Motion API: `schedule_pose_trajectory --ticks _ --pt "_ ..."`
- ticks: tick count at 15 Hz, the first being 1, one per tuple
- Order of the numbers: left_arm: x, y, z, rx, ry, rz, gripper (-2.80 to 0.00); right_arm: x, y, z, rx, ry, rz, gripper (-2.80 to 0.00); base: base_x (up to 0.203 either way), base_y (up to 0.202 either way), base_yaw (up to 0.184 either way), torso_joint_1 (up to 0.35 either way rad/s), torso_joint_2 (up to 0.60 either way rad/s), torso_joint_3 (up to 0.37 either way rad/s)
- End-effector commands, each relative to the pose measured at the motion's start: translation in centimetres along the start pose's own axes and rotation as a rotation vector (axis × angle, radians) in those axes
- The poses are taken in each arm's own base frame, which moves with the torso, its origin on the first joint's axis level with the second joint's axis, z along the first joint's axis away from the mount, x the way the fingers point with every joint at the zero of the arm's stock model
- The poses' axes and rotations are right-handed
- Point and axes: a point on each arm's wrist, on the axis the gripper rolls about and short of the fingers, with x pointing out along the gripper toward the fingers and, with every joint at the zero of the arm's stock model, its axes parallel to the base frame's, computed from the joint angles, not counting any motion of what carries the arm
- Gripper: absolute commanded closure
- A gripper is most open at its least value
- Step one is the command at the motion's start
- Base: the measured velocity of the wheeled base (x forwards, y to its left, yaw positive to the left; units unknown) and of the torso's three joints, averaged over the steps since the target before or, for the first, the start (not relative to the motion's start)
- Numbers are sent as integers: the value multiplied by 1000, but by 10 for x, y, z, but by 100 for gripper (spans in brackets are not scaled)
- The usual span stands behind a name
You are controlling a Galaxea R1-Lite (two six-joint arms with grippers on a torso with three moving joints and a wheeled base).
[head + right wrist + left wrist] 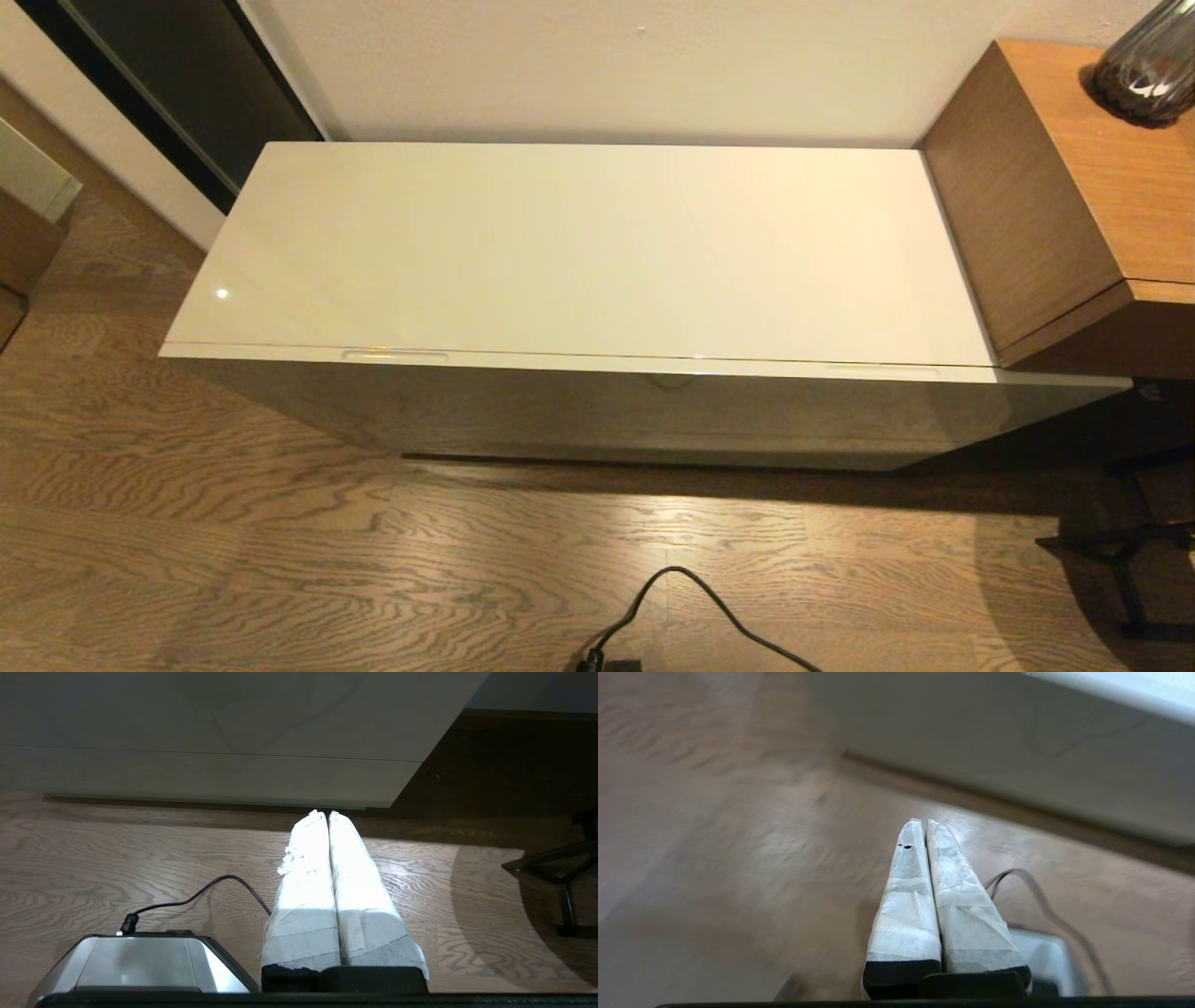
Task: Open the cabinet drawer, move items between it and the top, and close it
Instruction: Open the drawer
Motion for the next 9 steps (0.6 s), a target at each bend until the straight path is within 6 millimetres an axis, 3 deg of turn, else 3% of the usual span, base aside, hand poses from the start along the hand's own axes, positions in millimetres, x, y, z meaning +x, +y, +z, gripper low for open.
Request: schedule_pose_trajectory --ticks 1,3,5,9 --pt "56 1 33 -22 52 -9 0 0 0 0 -1 2 0 0 0 0 0 0 0 0" --pt "94 0 60 -53 2 -47 0 0 0 0 -1 0 0 0 0 0 0 0 0 0" --pt "120 -3 82 -78 -31 -100 0 0 0 0 -1 0 0 0 0 0 0 0 0 0" --pt "181 -18 103 -88 51 -201 0 0 0 0 -1 0 0 0 0 0 0 0 0 0"
